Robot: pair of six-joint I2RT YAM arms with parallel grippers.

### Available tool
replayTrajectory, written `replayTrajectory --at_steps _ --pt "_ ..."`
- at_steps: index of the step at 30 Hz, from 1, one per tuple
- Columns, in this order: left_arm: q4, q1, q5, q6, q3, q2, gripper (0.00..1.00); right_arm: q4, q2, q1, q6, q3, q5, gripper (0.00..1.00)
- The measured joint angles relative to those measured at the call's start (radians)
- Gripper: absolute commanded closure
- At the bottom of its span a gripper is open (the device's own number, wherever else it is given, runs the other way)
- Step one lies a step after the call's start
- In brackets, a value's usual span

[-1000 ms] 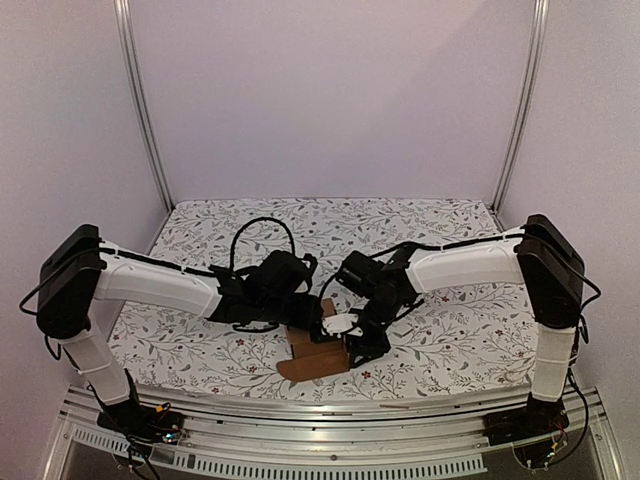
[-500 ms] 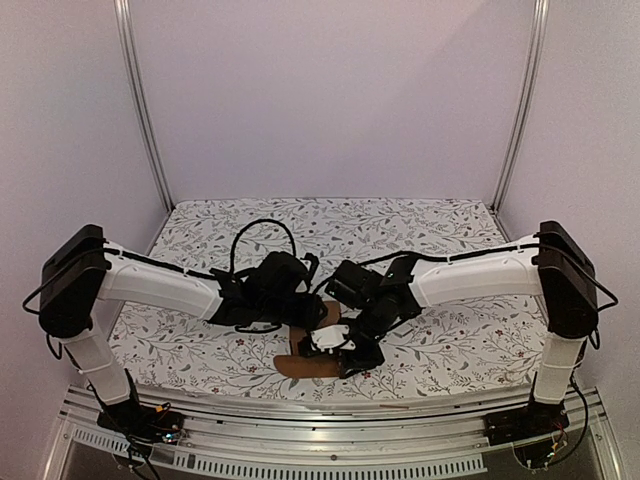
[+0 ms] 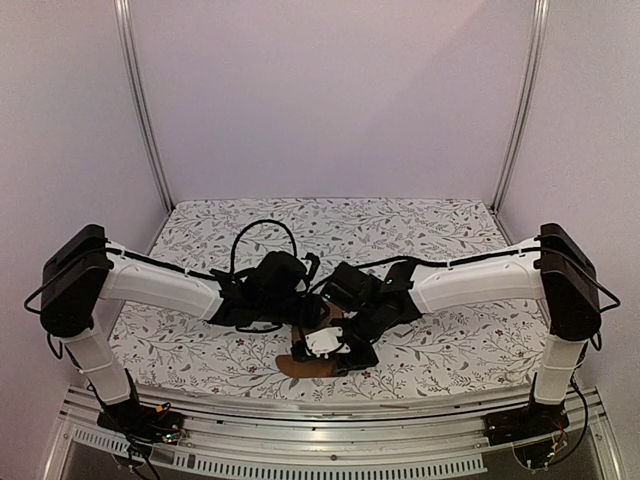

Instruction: Fold the paper box

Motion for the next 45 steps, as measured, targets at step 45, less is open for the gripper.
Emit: replayTrajectory --at_steps 45 --pt "0.038 0.031 0.112 0.026 0.03 0.046 0.72 0.071 0.034 0.003 -0.188 -0.059 0.22 0.91"
